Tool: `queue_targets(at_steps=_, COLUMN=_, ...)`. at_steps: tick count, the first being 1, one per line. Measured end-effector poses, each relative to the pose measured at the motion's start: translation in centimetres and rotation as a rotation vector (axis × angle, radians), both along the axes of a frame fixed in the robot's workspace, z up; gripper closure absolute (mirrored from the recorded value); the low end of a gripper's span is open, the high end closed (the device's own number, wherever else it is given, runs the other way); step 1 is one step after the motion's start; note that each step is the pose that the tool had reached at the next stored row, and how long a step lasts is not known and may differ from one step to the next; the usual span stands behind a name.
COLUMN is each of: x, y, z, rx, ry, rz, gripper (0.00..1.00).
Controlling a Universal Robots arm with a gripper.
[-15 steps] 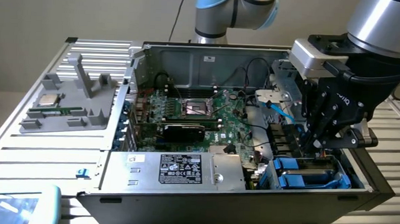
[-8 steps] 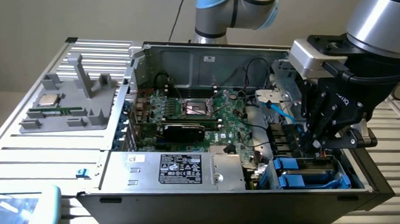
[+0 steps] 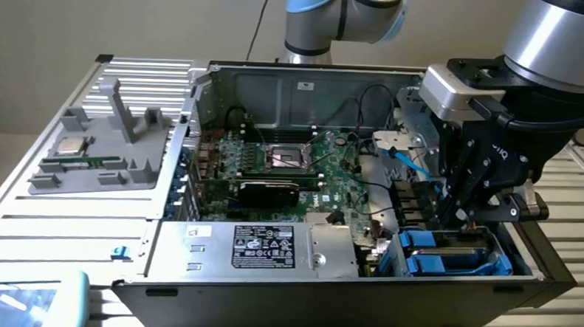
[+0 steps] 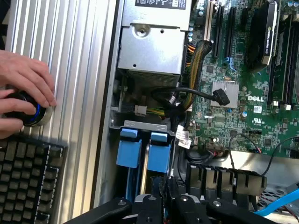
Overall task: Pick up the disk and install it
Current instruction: 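Insert the first disk wire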
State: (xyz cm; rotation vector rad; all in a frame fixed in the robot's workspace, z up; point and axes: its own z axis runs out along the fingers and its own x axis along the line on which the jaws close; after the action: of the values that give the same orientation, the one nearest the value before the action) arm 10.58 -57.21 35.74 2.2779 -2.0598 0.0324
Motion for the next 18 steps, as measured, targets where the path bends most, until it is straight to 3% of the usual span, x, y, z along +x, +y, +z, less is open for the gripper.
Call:
queue_targets(at_steps=4, x=0.00, y=-0.22, z=-0.17, rx=0.0020, ry=-0.0007, rz=0.000, gripper=0.84)
queue_targets(at_steps=10, x=0.00, y=-0.53, z=-0.39, rx=0.0160, ry=0.0007, rz=0.000, gripper=0.84)
queue_targets(at_steps=12, x=0.01, y=-0.59, z=-0.49, rx=0.0203, ry=0.0085, rz=0.000, gripper=0.84)
queue_targets(at_steps=15, x=0.05, y=-0.61, z=-0.59, rx=0.0222, ry=0.0352, rz=0.000, gripper=0.84)
queue_targets(at_steps=16, x=0.08, y=-0.62, z=-0.62, rx=0.0224, ry=0.0384, rz=0.000, gripper=0.84)
queue_targets(at_steps=18, x=0.10, y=-0.63, z=-0.71, rx=0.0224, ry=0.0385, rz=0.000, gripper=0.84)
